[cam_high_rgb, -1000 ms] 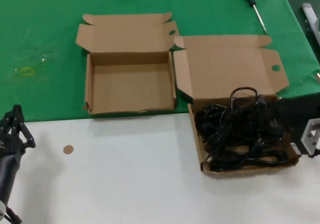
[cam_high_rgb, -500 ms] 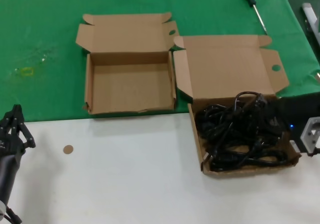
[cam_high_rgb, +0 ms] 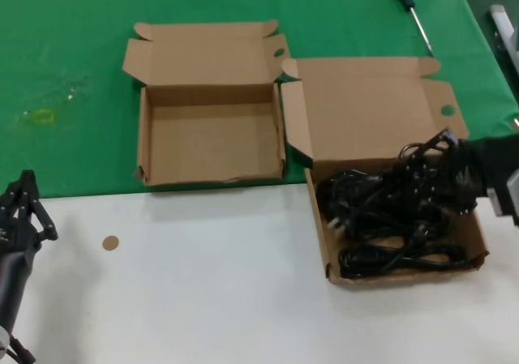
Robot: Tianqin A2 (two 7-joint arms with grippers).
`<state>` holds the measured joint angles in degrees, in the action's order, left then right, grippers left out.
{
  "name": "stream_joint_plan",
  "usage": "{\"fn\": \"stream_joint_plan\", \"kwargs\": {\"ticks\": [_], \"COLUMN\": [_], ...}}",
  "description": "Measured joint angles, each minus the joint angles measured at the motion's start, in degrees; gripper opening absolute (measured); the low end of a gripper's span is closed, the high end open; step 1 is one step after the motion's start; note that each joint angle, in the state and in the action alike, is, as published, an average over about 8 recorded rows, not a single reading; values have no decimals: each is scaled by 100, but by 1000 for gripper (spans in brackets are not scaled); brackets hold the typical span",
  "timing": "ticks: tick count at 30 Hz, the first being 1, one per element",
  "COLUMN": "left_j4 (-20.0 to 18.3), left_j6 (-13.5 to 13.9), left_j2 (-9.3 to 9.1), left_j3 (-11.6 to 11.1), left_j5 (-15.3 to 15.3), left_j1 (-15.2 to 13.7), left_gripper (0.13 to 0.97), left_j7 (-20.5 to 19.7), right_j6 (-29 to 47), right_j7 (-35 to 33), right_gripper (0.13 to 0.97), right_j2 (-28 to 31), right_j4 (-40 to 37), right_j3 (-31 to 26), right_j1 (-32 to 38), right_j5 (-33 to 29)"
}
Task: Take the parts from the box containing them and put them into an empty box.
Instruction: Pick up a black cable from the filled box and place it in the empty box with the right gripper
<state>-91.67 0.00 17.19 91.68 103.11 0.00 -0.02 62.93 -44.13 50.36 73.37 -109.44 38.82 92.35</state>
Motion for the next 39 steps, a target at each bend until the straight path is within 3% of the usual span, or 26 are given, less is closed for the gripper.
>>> {"fn": "stream_joint_plan", "kwargs": {"ticks": [12,27,39], "left_j4": [0,0,0], "left_j6": [0,0,0], "left_j2": [0,0,0], "left_j3": [0,0,0], "left_j5": [0,0,0], "left_j1": [0,0,0], "left_gripper": [152,152,152], "left_j7": [0,0,0], "right_j6": [-95,-780,-1334], "right_j7": [411,795,417], "right_gripper": [218,218,218], "right_j2": [-288,-1455,-2624], "right_j4": [-38,214,-728], "right_j3": [-80,-606,-1089], "right_j1": [557,910,1297], "right_j5": [-152,-643,-968]}}
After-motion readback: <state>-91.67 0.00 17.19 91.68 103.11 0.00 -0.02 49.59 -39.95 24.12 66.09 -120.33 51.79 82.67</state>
